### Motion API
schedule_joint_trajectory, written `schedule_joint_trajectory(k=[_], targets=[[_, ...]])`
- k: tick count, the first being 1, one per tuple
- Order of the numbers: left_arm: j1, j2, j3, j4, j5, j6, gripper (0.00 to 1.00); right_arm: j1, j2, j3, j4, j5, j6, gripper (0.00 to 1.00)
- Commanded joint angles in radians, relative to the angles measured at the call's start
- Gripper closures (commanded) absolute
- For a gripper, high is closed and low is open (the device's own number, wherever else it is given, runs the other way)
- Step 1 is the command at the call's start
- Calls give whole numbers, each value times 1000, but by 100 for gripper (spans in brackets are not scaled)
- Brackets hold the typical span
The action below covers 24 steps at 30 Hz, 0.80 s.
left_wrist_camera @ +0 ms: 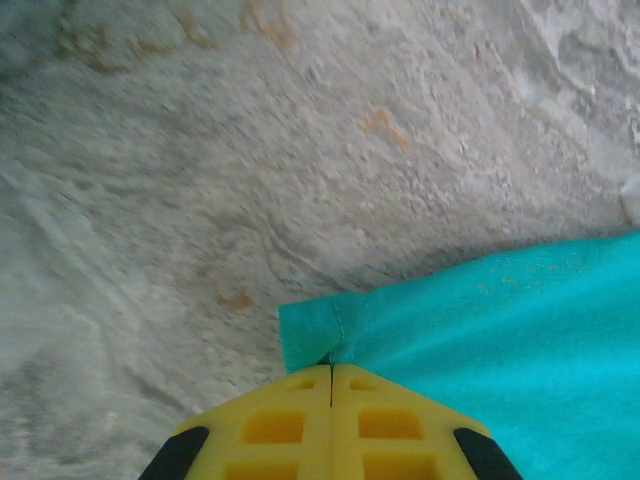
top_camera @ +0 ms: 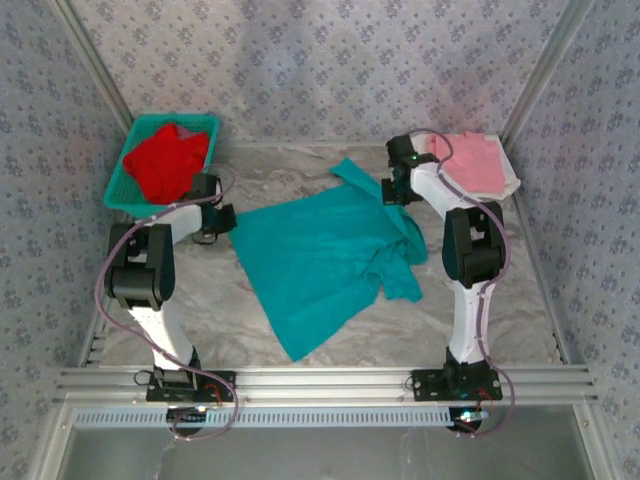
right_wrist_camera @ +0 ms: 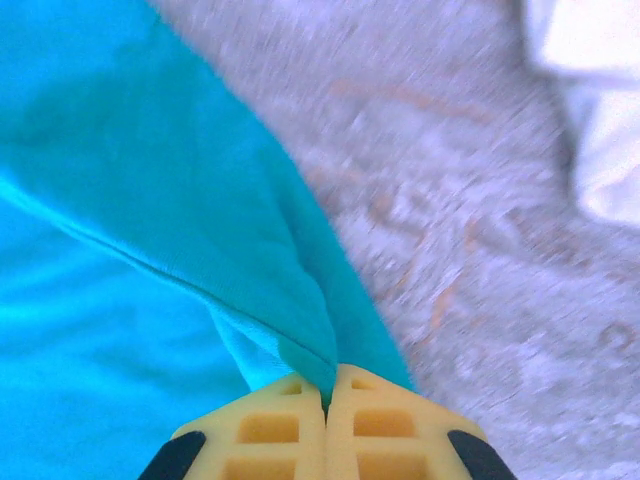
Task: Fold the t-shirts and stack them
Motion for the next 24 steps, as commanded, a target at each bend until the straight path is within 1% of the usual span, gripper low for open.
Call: schedule_joint_trajectory(k=[1,8,9,10,11,14,16,17,19,22,24], targets=[[15,8,85,-43,-16,29,100,-55,24,93,-33,-46,35,100],[14,61,195,-87,-22,40,100,-134,151,276,-75,-48,65,100],[11,63,202,-89,-19,43,100,-142,161,294,-81,-49,66,93],[7,64,210,-92,-16,46,93,-147,171,312,-91,-51,67,73],[3,65,219,-99,-10,51,80,-150,178,324,-101,-51,70,64],[-21,48,228,-118,-23,59,68,-151,168,327,-113,-37,68,62],[-39,21,216,-118,-35,51,55,-146,148,317,-118,-16,73,61],[-49,2,207,-110,-35,47,52,-142,130,300,-112,-11,73,61],[-72,-31,197,-114,-42,31,50,-131,89,254,-82,-5,64,60],[-121,-75,170,-97,-32,8,49,-92,38,172,18,-90,17,60],[-161,-81,161,-78,-4,-11,49,-56,48,175,37,-131,-24,60]])
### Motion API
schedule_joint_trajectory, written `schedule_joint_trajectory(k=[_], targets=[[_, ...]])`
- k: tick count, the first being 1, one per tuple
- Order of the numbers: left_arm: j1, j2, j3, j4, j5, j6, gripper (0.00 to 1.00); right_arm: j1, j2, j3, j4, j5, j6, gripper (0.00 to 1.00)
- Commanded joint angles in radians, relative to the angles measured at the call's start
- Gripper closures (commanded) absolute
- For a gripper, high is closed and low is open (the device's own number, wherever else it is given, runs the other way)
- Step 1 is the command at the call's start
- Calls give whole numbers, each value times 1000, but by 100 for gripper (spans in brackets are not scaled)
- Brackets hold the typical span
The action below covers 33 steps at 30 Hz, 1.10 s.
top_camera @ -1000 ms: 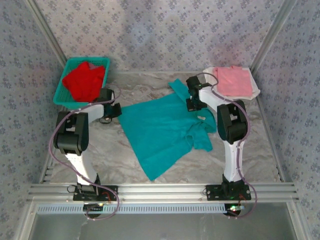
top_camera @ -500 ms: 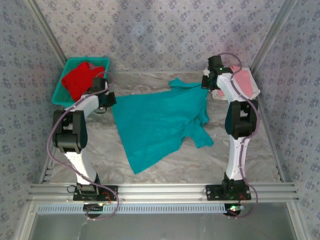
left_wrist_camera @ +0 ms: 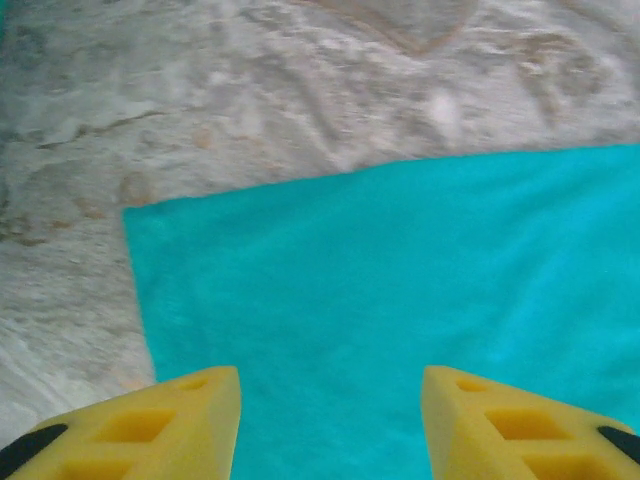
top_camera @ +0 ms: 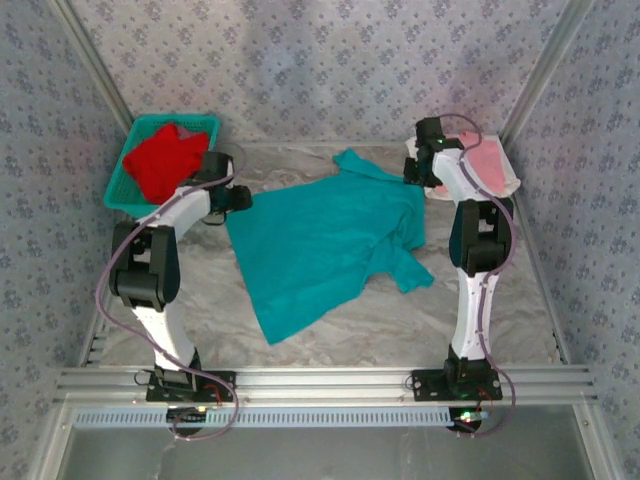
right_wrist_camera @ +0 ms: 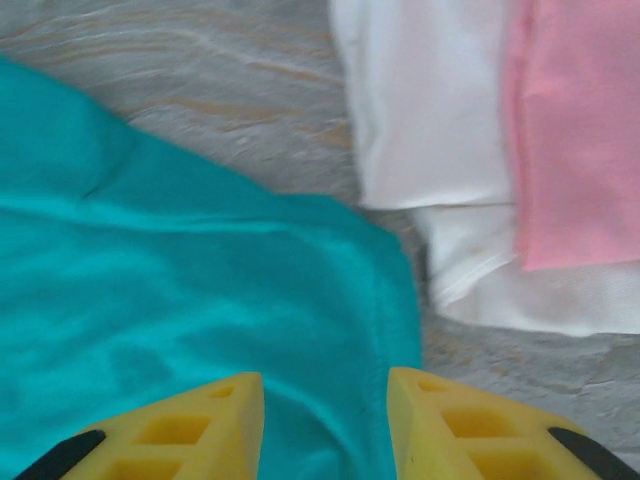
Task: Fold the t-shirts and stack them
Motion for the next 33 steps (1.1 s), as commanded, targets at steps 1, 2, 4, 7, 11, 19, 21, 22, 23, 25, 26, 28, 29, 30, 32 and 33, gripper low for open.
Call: schedule_joint_trajectory(k=[1,2,4,7,11,19,21,22,23,25,26,28,29,30,32,33], targets=[[-69,-56,-12,15,30,-40,49,70,-36,5,63,-66,-70,60],[-94,-49,-10,15,32,-54,50,88,-12,25,55,-67,-83,59],[-141,-32,-16,36,56,-75,50,108,44,88,8,-82,-94,59],[-200,-12,-36,81,75,-115,51,115,110,154,-17,-105,-73,60],[-228,-2,-123,181,114,-200,53,113,161,170,-23,-129,-44,61],[-230,-23,-323,267,125,-279,54,92,151,44,6,-159,-7,62],[-222,-36,-361,271,107,-281,54,91,120,-20,28,-163,-2,62],[-214,-43,-378,269,97,-280,54,90,101,-64,43,-165,-2,63],[-205,-47,-392,266,87,-278,54,90,75,-111,65,-162,4,63],[-180,-45,-412,267,74,-269,55,89,24,-216,121,-166,30,63],[-164,-40,-418,269,74,-259,55,87,-6,-269,146,-161,42,63],[-133,-27,-414,255,73,-240,55,89,-60,-354,180,-156,71,64],[-118,-22,-407,246,71,-227,56,90,-91,-400,189,-152,89,65],[-106,-19,-402,241,66,-215,55,92,-123,-442,201,-147,105,65],[-85,-14,-379,222,48,-181,56,96,-200,-539,229,-137,143,66],[-80,-10,-363,210,37,-166,55,97,-232,-578,233,-132,158,66]])
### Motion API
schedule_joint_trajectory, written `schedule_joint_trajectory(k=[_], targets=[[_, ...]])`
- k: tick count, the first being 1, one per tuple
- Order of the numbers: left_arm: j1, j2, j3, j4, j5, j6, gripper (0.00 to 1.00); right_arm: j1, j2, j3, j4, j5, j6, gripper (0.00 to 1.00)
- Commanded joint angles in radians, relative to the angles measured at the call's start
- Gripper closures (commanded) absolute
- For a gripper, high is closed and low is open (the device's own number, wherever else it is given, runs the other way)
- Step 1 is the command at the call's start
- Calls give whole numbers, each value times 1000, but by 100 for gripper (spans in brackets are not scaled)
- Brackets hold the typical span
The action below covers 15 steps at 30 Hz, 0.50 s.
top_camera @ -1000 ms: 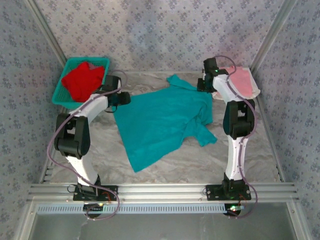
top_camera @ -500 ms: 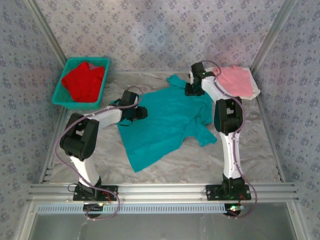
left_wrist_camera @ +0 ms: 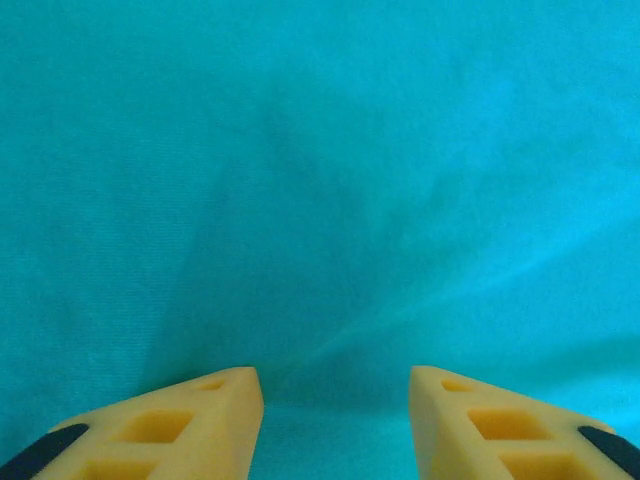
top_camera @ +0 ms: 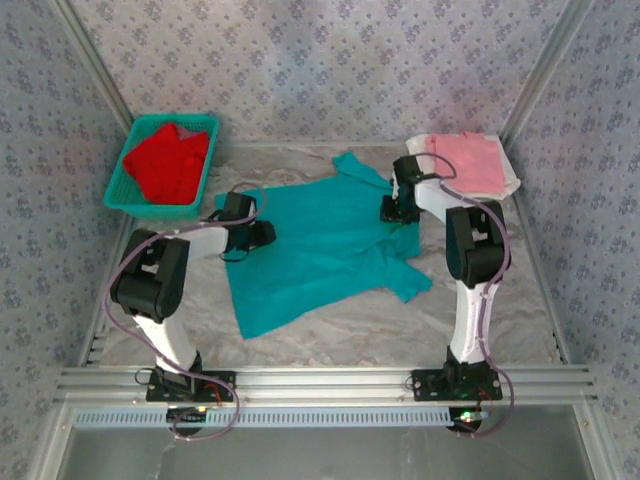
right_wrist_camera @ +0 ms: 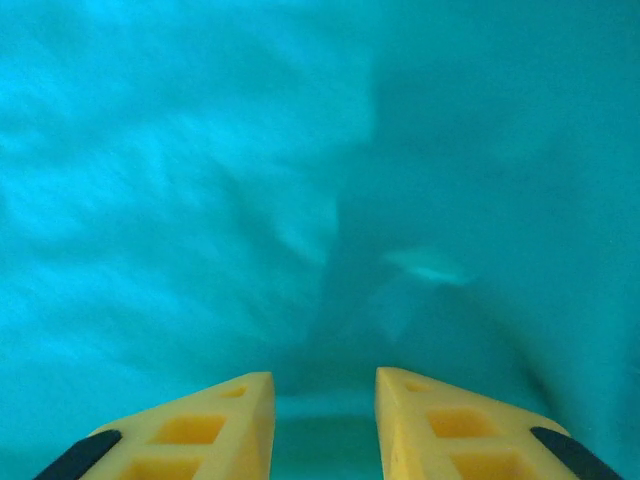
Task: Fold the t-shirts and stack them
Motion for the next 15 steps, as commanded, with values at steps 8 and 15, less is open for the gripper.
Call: schedule_joint_trajectory(k=[8,15], targets=[[19,91,101,-127,-57,111,56,26,-243,-205,25,-29,119,66],[-41,82,111,-127,-90,141,56,114,-119,129,-51,89,-125,61]])
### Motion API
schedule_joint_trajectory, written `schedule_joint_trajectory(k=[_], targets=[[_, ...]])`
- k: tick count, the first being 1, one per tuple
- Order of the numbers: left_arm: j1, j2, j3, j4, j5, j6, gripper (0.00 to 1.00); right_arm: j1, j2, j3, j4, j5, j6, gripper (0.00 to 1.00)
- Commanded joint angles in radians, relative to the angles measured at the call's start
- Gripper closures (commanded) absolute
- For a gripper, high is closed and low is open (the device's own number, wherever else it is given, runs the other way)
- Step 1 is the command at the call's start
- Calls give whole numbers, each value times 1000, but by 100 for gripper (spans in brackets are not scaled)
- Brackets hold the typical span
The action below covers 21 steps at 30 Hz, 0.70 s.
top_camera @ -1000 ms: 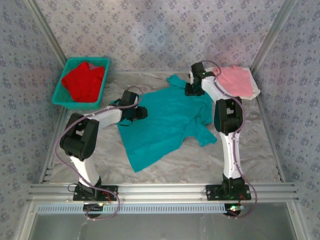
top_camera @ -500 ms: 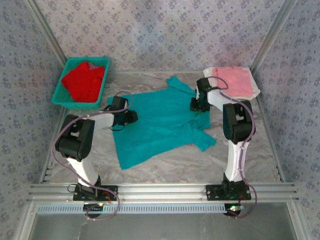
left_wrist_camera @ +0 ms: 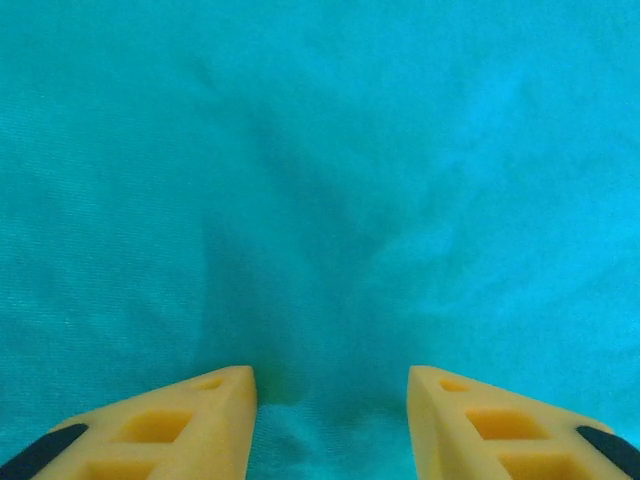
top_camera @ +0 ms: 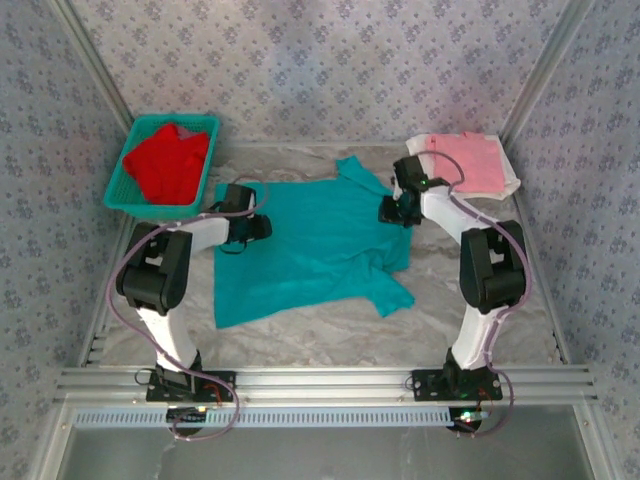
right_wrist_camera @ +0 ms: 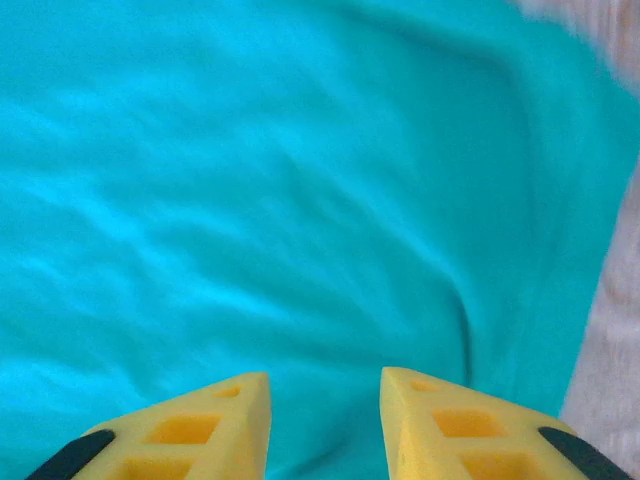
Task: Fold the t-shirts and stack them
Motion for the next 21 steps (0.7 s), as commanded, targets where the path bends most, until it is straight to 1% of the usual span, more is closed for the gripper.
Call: schedule_joint_trajectory(k=[1,4,6,9,12,15,18,21], targets=[[-41,14,10,-68,-30,39,56,56,111,216,-50,82,-165,61],[-54,6,6,-47,-30,46,56,74,268,446,-146,130,-254,60],[-58,15,14,-46,-13,43,56,76,370,573,-172,124,-303,58],[-66,19,20,-49,-23,41,56,74,503,755,-216,102,-344,57],[-66,10,14,-47,-32,43,56,77,604,895,-235,85,-392,55],[-64,7,16,-63,-50,45,56,78,681,986,-235,71,-420,52],[-56,-7,6,-65,-61,36,56,78,730,1026,-207,79,-446,50],[-45,-33,-15,-55,-73,27,56,78,770,1043,-161,106,-471,51]])
